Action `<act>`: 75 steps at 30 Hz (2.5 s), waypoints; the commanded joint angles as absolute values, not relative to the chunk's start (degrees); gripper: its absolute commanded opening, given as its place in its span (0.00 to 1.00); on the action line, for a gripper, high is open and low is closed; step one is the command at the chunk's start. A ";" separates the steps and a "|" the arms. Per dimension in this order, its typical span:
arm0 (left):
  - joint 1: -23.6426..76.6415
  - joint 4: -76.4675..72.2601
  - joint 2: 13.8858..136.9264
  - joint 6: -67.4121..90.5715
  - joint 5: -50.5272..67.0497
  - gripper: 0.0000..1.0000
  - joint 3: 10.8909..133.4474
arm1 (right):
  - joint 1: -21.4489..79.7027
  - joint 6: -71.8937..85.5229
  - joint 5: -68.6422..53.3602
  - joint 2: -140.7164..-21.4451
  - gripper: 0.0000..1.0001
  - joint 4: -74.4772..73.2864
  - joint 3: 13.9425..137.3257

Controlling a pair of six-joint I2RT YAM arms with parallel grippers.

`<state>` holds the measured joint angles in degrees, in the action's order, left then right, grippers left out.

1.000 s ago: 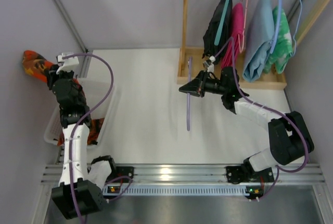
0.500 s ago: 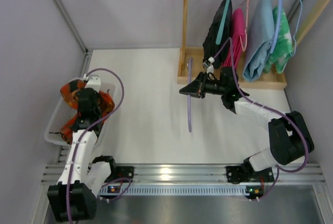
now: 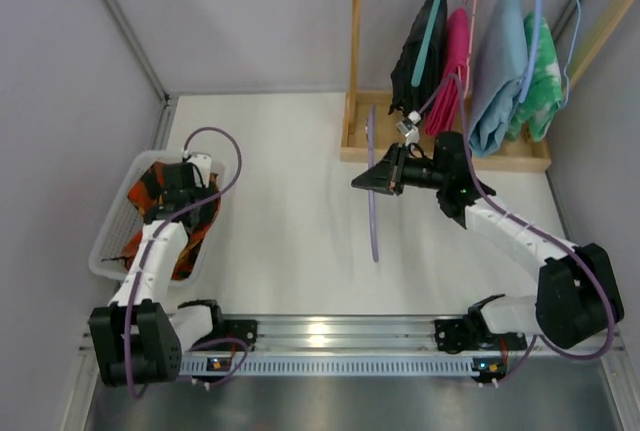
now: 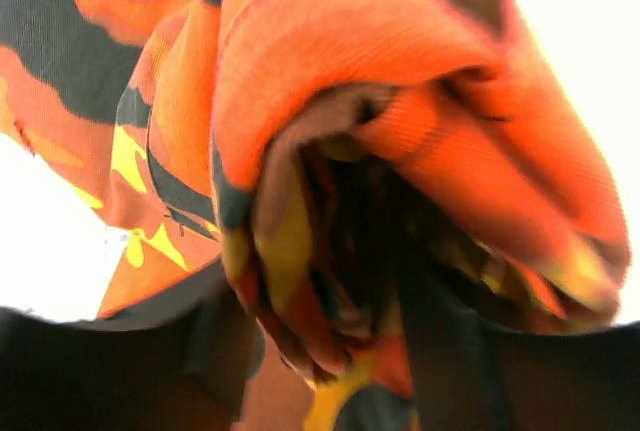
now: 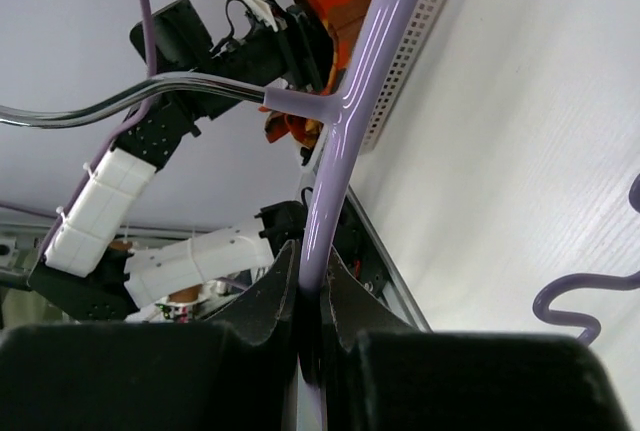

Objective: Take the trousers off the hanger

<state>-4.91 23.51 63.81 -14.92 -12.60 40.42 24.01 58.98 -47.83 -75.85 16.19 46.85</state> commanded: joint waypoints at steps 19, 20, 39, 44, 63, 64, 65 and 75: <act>11.36 36.49 60.02 -3.61 37.19 0.95 71.80 | 29.53 61.78 -37.37 -69.52 0.00 20.13 51.06; 14.30 35.60 60.55 -2.56 36.48 0.95 71.72 | 29.71 62.74 -36.74 -70.83 0.00 20.30 52.28; 36.91 1.08 67.85 28.81 35.06 0.74 62.94 | 33.57 71.54 -33.49 -77.52 0.00 26.45 61.17; 38.41 0.44 69.17 30.06 32.88 0.55 62.67 | 33.92 72.77 -33.66 -77.87 0.00 27.24 62.05; 35.34 3.43 60.47 30.24 30.31 0.00 62.14 | 33.57 58.64 -37.96 -70.24 0.98 19.36 59.24; 34.90 3.51 60.82 30.67 33.80 0.00 63.10 | 33.66 55.75 -37.97 -67.79 0.99 17.94 57.41; 34.28 3.52 60.99 31.46 35.75 0.00 63.54 | 33.58 54.85 -37.71 -66.55 0.99 16.28 56.35; 32.52 -8.78 69.51 45.87 53.35 0.00 70.65 | 33.40 34.82 -32.36 -52.30 0.99 0.19 48.69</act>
<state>32.53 2.02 67.44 40.84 46.33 65.12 33.21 44.40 -35.24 -55.31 6.39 49.08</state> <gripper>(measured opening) 0.133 0.993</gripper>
